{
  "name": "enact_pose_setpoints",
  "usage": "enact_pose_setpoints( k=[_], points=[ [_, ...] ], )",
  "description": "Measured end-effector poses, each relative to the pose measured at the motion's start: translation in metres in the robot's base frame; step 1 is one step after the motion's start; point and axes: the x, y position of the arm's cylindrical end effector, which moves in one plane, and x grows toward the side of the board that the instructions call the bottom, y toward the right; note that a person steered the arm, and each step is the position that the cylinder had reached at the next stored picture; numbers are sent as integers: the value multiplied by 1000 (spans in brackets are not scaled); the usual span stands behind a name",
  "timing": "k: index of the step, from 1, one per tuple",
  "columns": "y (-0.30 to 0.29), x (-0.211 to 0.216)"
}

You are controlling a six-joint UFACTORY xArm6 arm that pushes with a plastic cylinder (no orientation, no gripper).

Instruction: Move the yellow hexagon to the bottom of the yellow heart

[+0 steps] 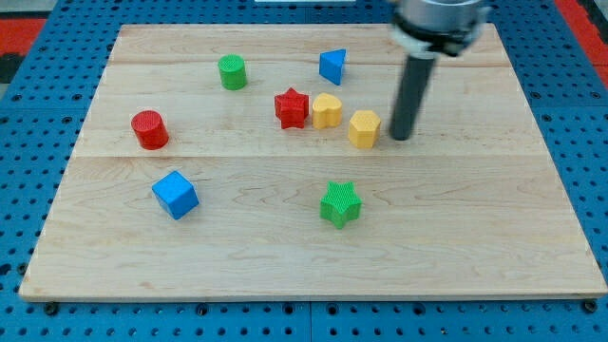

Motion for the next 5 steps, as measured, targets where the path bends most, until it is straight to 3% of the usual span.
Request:
enact_pose_setpoints(
  k=[1, 3, 4, 5],
  points=[
    [28, 20],
    [-39, -1],
    [-51, 36],
    [-141, 32]
  ],
)
